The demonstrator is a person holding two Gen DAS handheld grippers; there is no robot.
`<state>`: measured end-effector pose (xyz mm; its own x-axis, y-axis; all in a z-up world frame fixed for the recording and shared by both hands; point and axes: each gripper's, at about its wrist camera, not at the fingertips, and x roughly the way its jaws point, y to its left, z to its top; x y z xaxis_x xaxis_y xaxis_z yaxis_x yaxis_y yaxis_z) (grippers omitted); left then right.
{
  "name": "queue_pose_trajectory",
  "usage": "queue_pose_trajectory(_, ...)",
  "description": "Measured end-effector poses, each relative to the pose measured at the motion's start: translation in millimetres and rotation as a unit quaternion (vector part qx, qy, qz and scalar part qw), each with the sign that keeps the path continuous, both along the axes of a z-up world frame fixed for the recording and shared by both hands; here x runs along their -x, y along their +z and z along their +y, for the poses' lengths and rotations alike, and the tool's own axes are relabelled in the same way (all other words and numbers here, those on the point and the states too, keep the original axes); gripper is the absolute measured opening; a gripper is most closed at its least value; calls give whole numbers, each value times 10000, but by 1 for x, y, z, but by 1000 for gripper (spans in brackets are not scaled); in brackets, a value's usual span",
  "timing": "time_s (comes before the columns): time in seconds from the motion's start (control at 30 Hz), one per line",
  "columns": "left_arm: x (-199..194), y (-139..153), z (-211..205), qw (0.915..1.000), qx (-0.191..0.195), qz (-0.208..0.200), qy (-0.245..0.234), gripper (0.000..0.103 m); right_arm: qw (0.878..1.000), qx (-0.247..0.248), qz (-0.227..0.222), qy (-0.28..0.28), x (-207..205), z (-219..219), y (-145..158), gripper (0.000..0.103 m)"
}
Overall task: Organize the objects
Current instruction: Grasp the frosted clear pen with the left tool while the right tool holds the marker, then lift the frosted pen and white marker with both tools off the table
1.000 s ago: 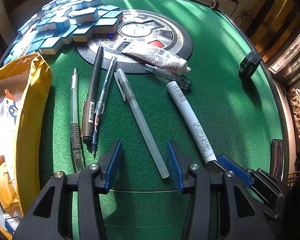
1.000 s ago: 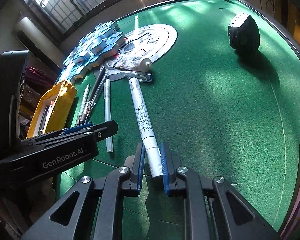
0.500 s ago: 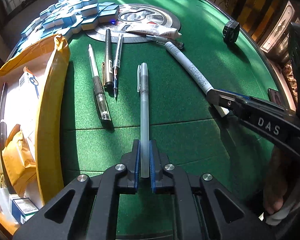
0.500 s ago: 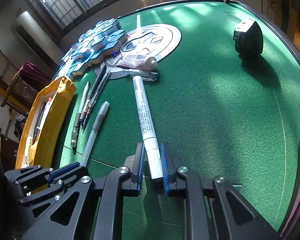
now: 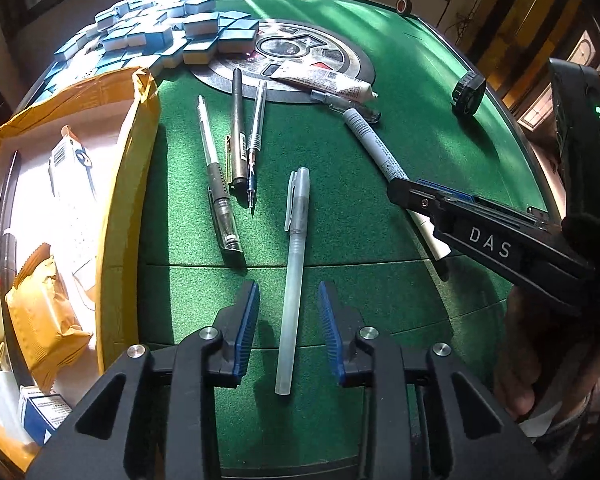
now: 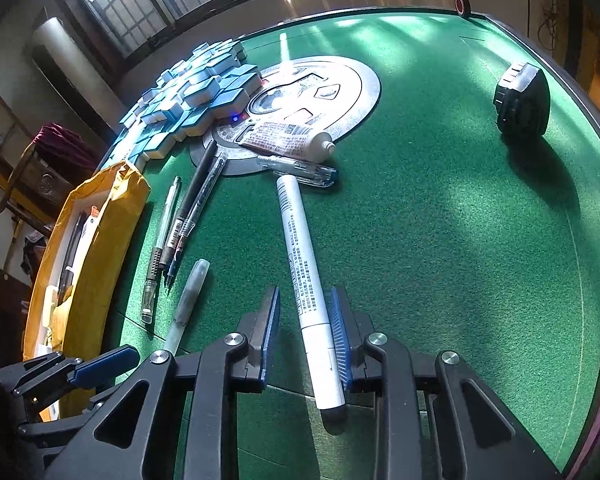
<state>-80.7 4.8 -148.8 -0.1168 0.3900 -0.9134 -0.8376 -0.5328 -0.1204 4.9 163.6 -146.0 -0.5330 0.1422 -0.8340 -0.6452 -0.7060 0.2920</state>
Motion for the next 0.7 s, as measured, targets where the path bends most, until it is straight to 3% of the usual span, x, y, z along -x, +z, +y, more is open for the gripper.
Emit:
queue_pose_trajectory(0.27, -7, -9, 19, 9988, 205, 376, -225, 27, 10000, -18, -33, -64, -8, -3, 0, 15)
queue_pose_trajectory(0.37, -8, -10, 19, 9980, 226, 527, -256, 21, 9999, 57, -9, -94, -13, -7, -1, 14)
queue_pose_trajectory(0.5, -6, -9, 10, 9984, 227, 459, -250, 7, 9998, 137, 12, -114, -18, -18, -1, 13)
queue_pose_trajectory(0.7, -4, -9, 1, 9994, 45, 307, -152, 7, 9998, 141, 26, -132, -13, -21, -2, 13)
